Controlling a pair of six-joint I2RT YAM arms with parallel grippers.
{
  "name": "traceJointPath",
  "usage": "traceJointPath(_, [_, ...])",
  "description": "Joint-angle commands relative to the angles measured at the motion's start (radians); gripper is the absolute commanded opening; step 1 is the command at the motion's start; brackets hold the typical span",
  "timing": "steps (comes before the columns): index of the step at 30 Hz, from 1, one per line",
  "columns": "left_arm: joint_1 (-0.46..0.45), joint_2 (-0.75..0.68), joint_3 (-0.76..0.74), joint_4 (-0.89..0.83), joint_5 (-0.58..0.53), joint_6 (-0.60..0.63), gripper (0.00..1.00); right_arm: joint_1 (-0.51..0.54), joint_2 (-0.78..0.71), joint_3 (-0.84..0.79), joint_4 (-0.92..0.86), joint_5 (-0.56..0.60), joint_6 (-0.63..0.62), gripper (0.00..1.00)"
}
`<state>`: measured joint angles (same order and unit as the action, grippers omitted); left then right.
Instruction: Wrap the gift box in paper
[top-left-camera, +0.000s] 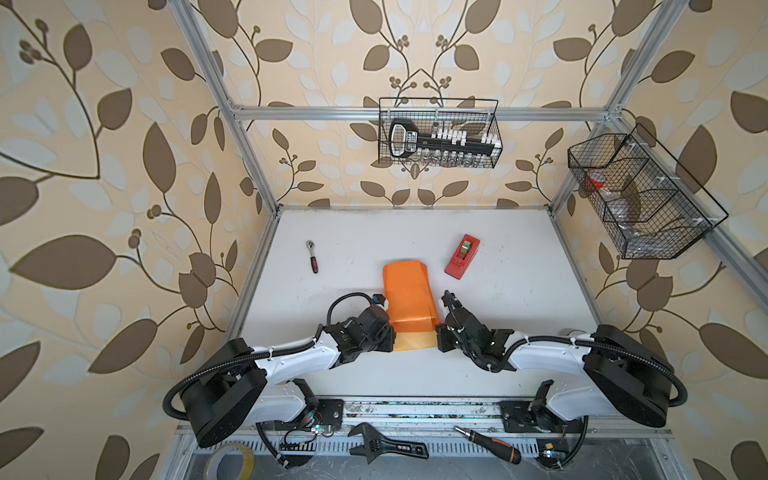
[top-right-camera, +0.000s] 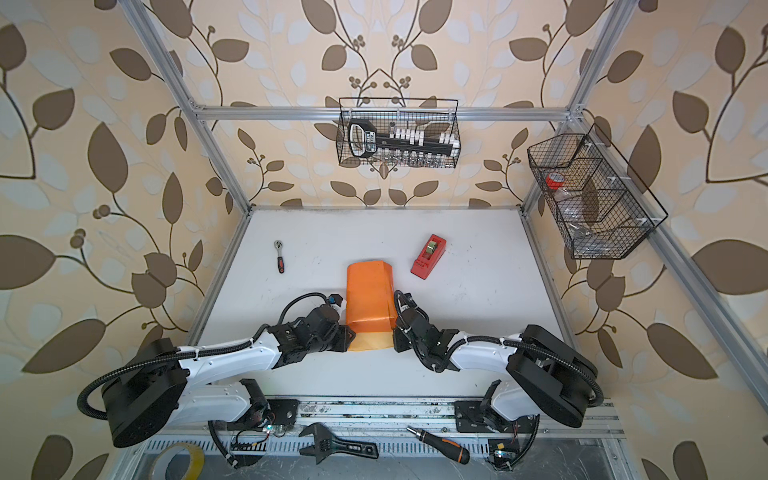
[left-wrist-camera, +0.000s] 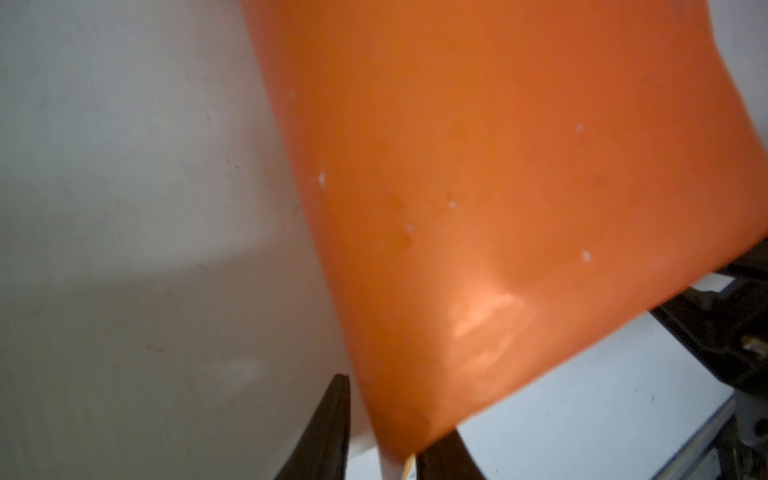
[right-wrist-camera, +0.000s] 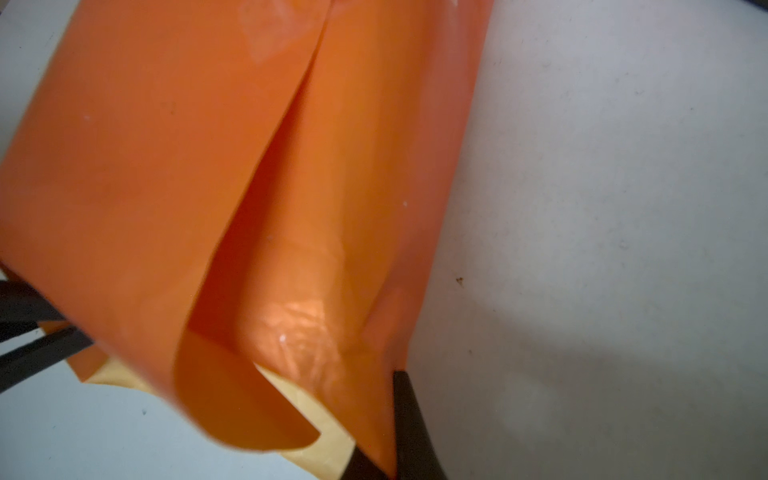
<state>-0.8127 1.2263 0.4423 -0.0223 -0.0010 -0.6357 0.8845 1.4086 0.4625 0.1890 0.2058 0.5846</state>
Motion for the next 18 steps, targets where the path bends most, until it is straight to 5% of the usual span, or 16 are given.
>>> traceJointPath(1, [-0.010, -0.030, -0.019, -0.011, 0.004, -0.019, 0.30, 0.005, 0.008, 0.000, 0.005, 0.014, 0.009, 0.06])
traceJointPath(18, [-0.013, 0.035, 0.016, 0.009, -0.004, -0.006, 0.04, 0.005, -0.038, -0.008, -0.034, 0.020, 0.007, 0.13])
